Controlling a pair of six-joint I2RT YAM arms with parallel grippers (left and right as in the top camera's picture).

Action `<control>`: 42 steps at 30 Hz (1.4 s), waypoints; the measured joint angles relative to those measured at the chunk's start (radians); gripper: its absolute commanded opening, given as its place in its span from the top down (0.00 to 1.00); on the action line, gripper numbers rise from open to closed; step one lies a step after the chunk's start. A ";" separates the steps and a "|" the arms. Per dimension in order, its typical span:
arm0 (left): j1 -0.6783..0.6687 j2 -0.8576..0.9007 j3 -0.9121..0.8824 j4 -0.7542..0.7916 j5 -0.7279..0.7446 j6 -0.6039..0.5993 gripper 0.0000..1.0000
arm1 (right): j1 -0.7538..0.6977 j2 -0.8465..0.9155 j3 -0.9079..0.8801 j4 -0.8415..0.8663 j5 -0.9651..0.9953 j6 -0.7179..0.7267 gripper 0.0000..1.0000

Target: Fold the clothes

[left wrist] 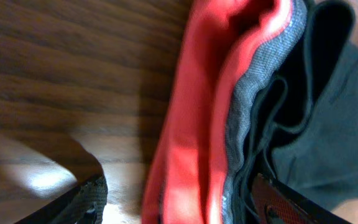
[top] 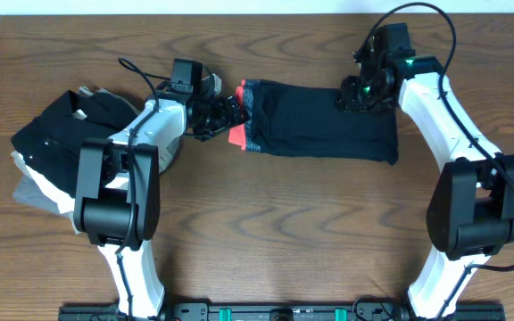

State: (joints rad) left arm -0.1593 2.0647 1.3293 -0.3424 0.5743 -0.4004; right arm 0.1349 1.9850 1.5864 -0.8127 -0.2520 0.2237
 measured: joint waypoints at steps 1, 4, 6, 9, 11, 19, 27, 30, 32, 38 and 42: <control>0.000 0.002 0.000 0.006 0.005 -0.004 0.23 | -0.003 0.000 0.000 -0.001 -0.003 -0.004 0.52; -0.007 0.006 0.000 0.024 0.014 -0.015 0.23 | -0.003 0.000 0.000 -0.001 -0.006 -0.016 0.52; -0.019 0.010 0.000 0.045 0.018 -0.019 0.23 | -0.003 0.000 0.000 0.002 -0.009 -0.023 0.52; -0.054 0.012 0.000 0.059 0.018 -0.021 0.23 | -0.003 0.000 0.000 0.010 -0.010 -0.024 0.52; -0.080 0.014 0.000 0.065 0.017 -0.022 0.23 | -0.003 0.000 0.000 0.013 -0.010 -0.027 0.52; -0.111 0.020 0.000 0.098 0.017 -0.025 0.23 | -0.003 0.000 0.000 0.011 -0.010 -0.028 0.53; -0.110 0.034 0.000 0.147 0.054 -0.045 0.23 | -0.003 0.000 0.000 0.010 -0.018 -0.046 0.76; -0.109 0.034 0.001 0.133 0.064 -0.046 0.23 | -0.002 0.000 -0.005 0.016 -0.038 -0.056 0.98; -0.106 0.034 0.001 0.129 0.071 -0.046 0.23 | 0.002 0.000 -0.022 0.042 -0.044 -0.061 0.99; -0.105 0.034 0.001 0.126 0.081 -0.053 0.22 | 0.032 0.011 -0.129 0.163 -0.027 -0.056 0.99; -0.100 0.034 0.003 0.126 0.110 -0.052 0.01 | 0.035 0.035 -0.194 0.220 -0.021 -0.052 0.98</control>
State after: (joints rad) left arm -0.2596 2.0983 1.3323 -0.2169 0.6842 -0.4522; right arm 0.1696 2.0197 1.3926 -0.5930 -0.2729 0.1715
